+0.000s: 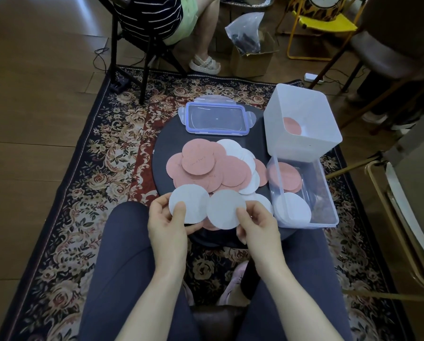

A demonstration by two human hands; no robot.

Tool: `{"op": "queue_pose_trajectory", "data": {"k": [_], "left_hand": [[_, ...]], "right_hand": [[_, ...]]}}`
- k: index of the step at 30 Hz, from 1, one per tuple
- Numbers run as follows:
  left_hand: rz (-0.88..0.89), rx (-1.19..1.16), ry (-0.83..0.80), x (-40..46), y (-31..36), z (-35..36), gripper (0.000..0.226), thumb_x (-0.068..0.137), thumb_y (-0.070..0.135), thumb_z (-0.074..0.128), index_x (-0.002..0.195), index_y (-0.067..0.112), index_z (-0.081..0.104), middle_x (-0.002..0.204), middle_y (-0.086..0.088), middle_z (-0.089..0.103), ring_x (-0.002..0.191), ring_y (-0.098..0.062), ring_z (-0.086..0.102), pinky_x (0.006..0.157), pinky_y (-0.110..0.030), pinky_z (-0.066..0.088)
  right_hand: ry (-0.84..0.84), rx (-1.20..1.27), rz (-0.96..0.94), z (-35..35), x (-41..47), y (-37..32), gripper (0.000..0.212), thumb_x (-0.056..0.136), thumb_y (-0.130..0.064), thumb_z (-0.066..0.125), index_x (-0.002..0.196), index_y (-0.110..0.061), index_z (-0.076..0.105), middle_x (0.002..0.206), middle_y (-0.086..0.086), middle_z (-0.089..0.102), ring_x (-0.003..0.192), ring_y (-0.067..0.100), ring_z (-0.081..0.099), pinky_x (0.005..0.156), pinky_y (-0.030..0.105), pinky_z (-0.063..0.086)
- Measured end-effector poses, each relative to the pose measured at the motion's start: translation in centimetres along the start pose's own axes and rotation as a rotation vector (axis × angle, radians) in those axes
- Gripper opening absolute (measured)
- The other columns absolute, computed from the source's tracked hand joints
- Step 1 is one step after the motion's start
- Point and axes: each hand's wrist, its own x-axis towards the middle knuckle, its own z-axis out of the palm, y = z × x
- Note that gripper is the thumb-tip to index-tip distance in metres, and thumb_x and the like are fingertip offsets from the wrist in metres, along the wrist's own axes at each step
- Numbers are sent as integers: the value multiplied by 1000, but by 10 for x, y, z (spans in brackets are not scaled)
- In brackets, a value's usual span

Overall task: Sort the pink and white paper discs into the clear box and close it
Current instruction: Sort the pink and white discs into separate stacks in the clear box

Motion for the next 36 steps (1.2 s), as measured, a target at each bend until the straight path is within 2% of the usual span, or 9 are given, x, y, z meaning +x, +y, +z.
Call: {"op": "queue_pose_trajectory", "data": {"k": [6,10,14,18,20,22,29,32,36], "left_hand": [[-8,3,-257,-9,2,10,12,96,7,53,104,13,58,95,-2,71,82,-20,71,56,-30,59],[67,68,-354,-7,-3,11,22,93,-1,57,105,16,62,93,3,73,90,-20,70,67,-35,60],[347,406,-414,-6,-7,4,21,95,8,55,103,25,63,94,11,71,91,-7,65,79,-24,50],[783,960,-324,5,-16,-3,23,93,33,46,108,22,59,96,10,60,89,-16,53,75,-32,40],[878,1131,-253,10,-19,-5,24,91,35,46,108,21,57,92,6,58,83,-20,50,70,-32,35],[877,1161,-244,12,-19,-8,25,92,33,47,110,20,58,93,4,57,82,-21,51,69,-33,39],[907,1139,-297,10,-20,-9,17,93,27,42,109,23,48,87,3,53,78,-21,48,62,-38,45],[906,1112,-297,9,-18,-7,5,93,27,39,96,23,43,80,6,45,75,-18,42,58,-35,41],[748,973,-321,8,-8,3,18,91,30,43,88,16,53,84,6,51,78,-17,47,63,-41,45]], "right_hand": [[-56,224,60,6,0,-7,17,92,-7,57,109,-11,61,72,5,56,46,10,46,47,19,41],[-118,58,-69,5,0,-4,21,93,-8,56,102,-25,66,75,-1,58,55,9,49,53,21,42],[-39,-124,-258,3,0,-2,33,91,-3,57,86,-35,64,88,-8,58,71,7,56,65,16,43],[-31,-109,-264,0,0,2,33,89,-1,58,86,-32,68,90,-4,66,76,9,61,70,19,48],[-40,-120,-272,-1,0,6,31,90,-2,58,95,-29,72,95,-5,67,87,10,63,77,26,52],[-35,-122,-290,-2,0,8,35,92,-1,55,104,-30,71,95,-4,67,87,11,63,80,28,53],[-25,-133,-274,2,-2,10,45,94,0,52,105,-42,64,91,-2,68,73,2,60,71,10,46],[-9,-148,-291,3,-3,11,44,94,-2,54,105,-44,65,87,-8,69,72,6,61,72,17,50],[56,-112,-356,-2,-11,4,43,92,-5,58,92,-47,68,75,-13,65,63,9,56,64,23,47]]}}
